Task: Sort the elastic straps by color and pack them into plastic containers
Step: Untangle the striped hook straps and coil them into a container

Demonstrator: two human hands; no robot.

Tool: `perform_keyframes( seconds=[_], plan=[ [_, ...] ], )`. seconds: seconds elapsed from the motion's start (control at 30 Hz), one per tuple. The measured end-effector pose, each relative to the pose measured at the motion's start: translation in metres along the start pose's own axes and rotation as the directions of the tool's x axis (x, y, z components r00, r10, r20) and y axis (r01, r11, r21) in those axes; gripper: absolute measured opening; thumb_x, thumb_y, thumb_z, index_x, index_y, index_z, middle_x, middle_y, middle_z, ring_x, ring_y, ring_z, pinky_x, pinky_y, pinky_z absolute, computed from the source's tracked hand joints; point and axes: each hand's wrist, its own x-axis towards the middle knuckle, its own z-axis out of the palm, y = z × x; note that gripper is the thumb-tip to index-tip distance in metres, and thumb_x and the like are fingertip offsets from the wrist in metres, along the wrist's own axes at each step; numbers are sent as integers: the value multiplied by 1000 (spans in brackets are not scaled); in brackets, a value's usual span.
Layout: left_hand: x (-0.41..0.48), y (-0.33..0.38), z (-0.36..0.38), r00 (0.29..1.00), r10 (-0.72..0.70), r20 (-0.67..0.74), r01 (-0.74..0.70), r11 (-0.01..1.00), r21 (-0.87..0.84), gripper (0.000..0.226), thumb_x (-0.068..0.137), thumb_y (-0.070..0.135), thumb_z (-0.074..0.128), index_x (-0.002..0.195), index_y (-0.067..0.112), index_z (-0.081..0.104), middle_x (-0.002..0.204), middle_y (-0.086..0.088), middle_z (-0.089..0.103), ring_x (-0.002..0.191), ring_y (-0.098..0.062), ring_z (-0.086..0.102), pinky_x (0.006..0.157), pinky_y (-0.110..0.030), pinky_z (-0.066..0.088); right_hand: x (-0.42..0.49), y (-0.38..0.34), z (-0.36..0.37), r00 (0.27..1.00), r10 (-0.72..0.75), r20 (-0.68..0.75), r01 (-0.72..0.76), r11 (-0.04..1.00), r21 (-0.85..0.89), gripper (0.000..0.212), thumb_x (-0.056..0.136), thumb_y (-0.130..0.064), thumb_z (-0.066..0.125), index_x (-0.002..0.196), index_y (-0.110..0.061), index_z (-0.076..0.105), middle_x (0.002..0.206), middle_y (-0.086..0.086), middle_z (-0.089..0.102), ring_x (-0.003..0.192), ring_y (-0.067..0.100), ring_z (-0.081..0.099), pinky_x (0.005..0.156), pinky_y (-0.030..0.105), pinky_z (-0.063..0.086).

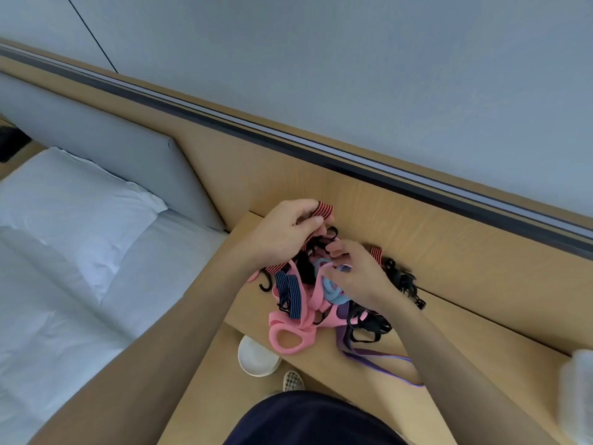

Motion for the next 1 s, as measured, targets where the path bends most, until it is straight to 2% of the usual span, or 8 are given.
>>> perform_keyframes(
  seconds=[0.1, 0.23, 0.33, 0.47, 0.53, 0.67, 0.9, 1.0],
  plan=[
    [2, 17, -9, 999, 48, 24, -48, 999, -5, 22, 106, 16, 49, 109, 18, 70, 95, -3, 72, 93, -16, 68, 83, -26, 55, 4, -14, -2, 1000, -9, -24, 10, 999, 39, 69, 83, -36, 81, 140, -26, 44, 137, -5, 51, 107, 8, 62, 88, 35, 59],
    [4, 46, -16, 991, 128, 42, -127, 992, -24, 22, 105, 13, 49, 110, 17, 71, 93, -1, 73, 90, -9, 69, 83, -23, 56, 8, -36, -5, 985, -161, -62, 170, 970, 174, 94, 74, -35, 89, 148, -38, 32, 136, -5, 52, 111, 3, 60, 73, 7, 51],
    [7, 68, -18, 982, 182, 47, -182, 983, -4, 23, 105, 13, 50, 112, 16, 71, 98, -3, 74, 94, -10, 69, 87, -24, 56, 11, -52, -6, 969, -234, -83, 245, 957, 158, 67, 73, -46, 84, 119, -60, 37, 127, -5, 58, 100, -3, 63, 70, 4, 48],
    [10, 86, -21, 974, 219, 64, -217, 975, -42, 23, 104, 10, 51, 114, 9, 72, 91, -1, 72, 87, -5, 68, 84, -19, 53, 21, -61, -7, 959, -190, -210, 229, 957, 178, 12, 95, -31, 66, 96, -20, 60, 98, 15, 68, 84, 27, 68, 70, 41, 60],
    [11, 87, -23, 976, 213, 52, -208, 975, -79, 22, 104, 10, 53, 115, 9, 72, 92, 2, 73, 89, -3, 67, 90, -21, 52, 24, -63, -11, 957, -156, -243, 208, 955, 209, 19, 102, -26, 55, 94, -11, 64, 89, 18, 70, 81, 35, 69, 72, 49, 61],
    [10, 65, -28, 982, 188, 17, -183, 969, -165, 22, 102, 15, 56, 117, 17, 73, 110, 7, 75, 107, -6, 68, 101, -29, 51, 22, -60, -26, 943, -153, -297, 222, 951, 214, 22, 106, -24, 49, 89, -23, 64, 79, -1, 70, 78, 21, 72, 70, 42, 62],
    [0, -53, 7, 967, -247, -67, 231, 956, -183, 32, 96, -6, 46, 96, 16, 69, 94, 0, 72, 90, -17, 66, 92, -37, 54, 10, -68, -43, 911, -169, -375, 257, 946, 198, 23, 107, -22, 48, 90, -19, 63, 78, -1, 70, 75, 11, 72, 65, 29, 62],
    [-3, -94, 33, 929, -368, -37, 365, 929, -69, 29, 93, -2, 49, 103, 19, 67, 99, 5, 68, 97, -16, 63, 79, -18, 52, 6, -77, -51, 893, -185, -410, 278, 943, 181, 24, 107, -21, 46, 92, -15, 64, 82, 1, 69, 74, 8, 69, 64, 23, 56]
  ],
)
